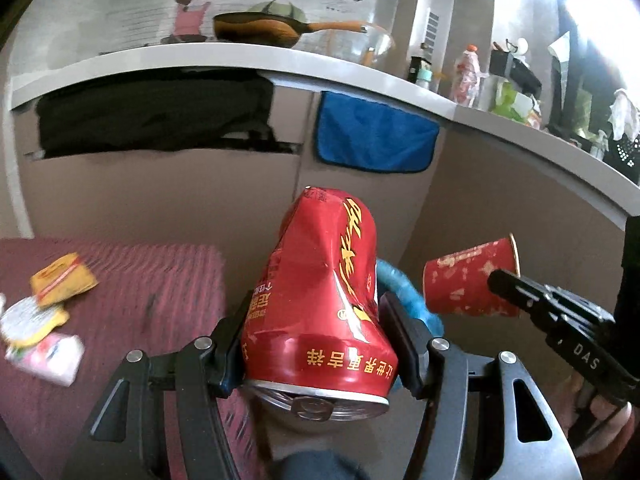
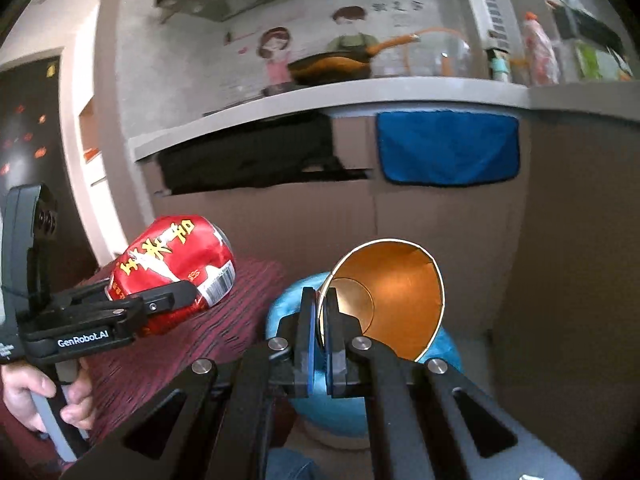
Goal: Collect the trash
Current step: 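Carry the can and cup over the bin and open both tools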
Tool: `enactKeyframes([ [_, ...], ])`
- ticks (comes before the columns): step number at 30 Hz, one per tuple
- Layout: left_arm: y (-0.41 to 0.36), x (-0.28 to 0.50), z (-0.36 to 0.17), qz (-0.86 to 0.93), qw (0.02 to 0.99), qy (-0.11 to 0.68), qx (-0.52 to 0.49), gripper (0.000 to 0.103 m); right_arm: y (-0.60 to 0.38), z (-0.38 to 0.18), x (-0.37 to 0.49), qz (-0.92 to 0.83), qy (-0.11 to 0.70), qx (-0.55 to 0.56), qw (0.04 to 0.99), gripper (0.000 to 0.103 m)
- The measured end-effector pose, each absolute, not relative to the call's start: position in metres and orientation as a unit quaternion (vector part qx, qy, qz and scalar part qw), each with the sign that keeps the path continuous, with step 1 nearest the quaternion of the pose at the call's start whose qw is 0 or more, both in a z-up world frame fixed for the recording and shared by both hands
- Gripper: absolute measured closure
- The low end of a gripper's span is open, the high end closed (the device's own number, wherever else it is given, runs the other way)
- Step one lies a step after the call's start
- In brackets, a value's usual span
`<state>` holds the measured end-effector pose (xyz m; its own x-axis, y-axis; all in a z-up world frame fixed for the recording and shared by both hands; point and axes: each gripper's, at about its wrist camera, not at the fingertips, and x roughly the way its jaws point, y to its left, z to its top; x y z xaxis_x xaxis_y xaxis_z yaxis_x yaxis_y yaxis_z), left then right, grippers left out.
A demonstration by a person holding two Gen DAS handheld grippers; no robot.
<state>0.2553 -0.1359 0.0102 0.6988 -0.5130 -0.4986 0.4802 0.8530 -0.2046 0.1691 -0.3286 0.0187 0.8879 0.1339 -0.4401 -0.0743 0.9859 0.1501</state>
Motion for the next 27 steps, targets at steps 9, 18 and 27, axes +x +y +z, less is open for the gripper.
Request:
enactKeyframes([
  [9,-0.177,0.300,-0.025,-0.258,0.922,0.287,-0.001,0.043,-0.348,-0.002,0.216,0.021,0.234,0.065,0.970,0.100],
  [18,-0.187,0.317,-0.045,-0.242,0.922,0.303,0.013,0.043,-0.355,-0.035,0.241,0.025,0.261,0.085,0.961,0.100],
  [27,-0.199,0.336,-0.059,-0.246,0.913,0.326,0.014,0.043,-0.365,-0.060,0.264,0.020,0.289,0.106,0.951,0.099],
])
